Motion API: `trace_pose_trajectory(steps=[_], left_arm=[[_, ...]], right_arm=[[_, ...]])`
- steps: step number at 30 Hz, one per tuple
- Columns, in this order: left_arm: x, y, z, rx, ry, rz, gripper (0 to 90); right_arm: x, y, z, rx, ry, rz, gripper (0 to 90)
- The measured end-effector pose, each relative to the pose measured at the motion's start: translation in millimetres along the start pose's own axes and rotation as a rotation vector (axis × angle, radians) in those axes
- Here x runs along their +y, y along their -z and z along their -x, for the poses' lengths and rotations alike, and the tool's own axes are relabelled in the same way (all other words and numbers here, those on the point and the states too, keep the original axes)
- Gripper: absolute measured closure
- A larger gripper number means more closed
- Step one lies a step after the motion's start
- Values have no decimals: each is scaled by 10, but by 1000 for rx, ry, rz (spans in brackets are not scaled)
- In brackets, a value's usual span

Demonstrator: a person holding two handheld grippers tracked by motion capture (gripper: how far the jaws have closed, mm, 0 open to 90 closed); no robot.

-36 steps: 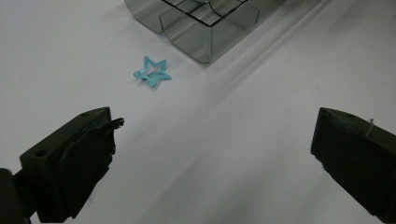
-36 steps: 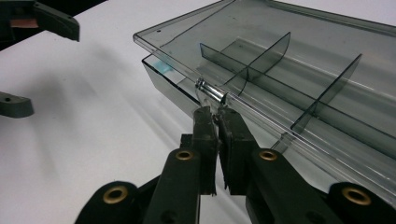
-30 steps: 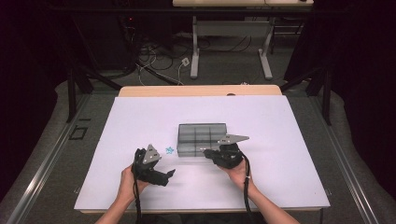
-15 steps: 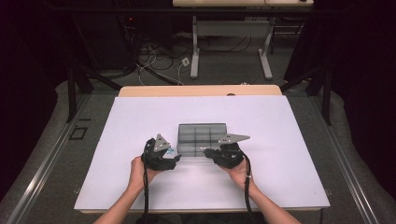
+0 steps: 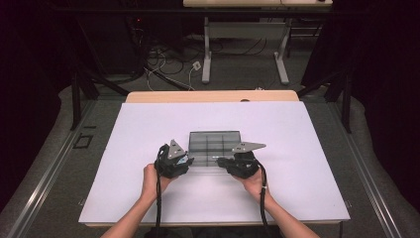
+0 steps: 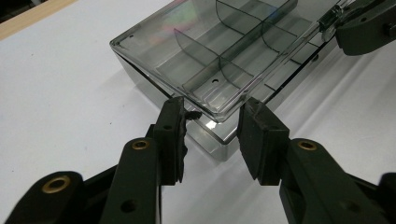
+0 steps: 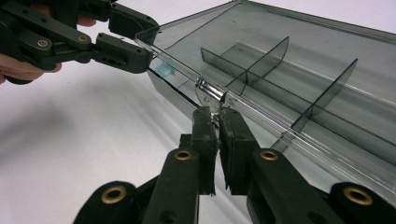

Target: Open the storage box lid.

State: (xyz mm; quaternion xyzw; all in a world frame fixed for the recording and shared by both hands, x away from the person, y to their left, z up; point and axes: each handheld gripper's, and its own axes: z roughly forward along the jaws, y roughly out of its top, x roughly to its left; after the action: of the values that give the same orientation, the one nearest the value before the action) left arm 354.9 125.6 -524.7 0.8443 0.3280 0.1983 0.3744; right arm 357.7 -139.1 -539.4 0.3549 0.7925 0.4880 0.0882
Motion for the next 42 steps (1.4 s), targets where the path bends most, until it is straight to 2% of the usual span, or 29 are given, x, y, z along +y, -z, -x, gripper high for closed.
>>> trace_pose_trajectory(steps=[2, 4, 5, 6, 7, 9, 12, 14, 21, 24, 26, 30, 32, 34, 42], left_arm=[[-9, 0, -9, -1, 3, 7, 630], [-12, 11, -11, -5, 2, -1, 639], [-18, 0, -6, 4, 3, 16, 639], [-22, -1, 2, 5, 10, 20, 639], [-23, -1, 3, 5, 10, 20, 640], [-23, 9, -3, 5, 7, 17, 639], [-30, 7, -4, 4, 10, 36, 640], [-26, 21, -7, 0, 8, 30, 643], [-24, 30, -9, 8, 17, 49, 664], [-23, 30, -8, 8, 16, 48, 665], [-23, 30, -6, 8, 16, 49, 665], [-23, 26, -4, 13, 13, 54, 665], [-22, 29, -3, 11, 13, 56, 664], [-16, 44, -8, 2, 10, 44, 665], [-21, 40, -11, 6, 1, 50, 654]], right_arm=[[8, 15, 2, -1, 14, -18, 849], [7, 18, -3, -12, 18, -13, 830], [4, 21, -4, -17, 17, -7, 825], [3, 31, -2, -19, 16, -15, 818], [7, 62, -3, -27, 12, -46, 807], [-2, 84, -7, -43, 28, -35, 795], [-1, 172, -10, -67, 45, -48, 744], [-16, 242, -1, -94, 55, -53, 733], [-73, 460, 115, -206, 6, -88, 703], [-61, 482, 172, -267, 16, -83, 697], [-61, 475, 218, -275, 5, -78, 693], [-40, 451, 229, -285, 39, -72, 685], [-22, 437, 220, -298, 51, -50, 688], [-9, 421, 213, -303, 67, -43, 690], [-5, 422, 212, -311, 76, -49, 692]])
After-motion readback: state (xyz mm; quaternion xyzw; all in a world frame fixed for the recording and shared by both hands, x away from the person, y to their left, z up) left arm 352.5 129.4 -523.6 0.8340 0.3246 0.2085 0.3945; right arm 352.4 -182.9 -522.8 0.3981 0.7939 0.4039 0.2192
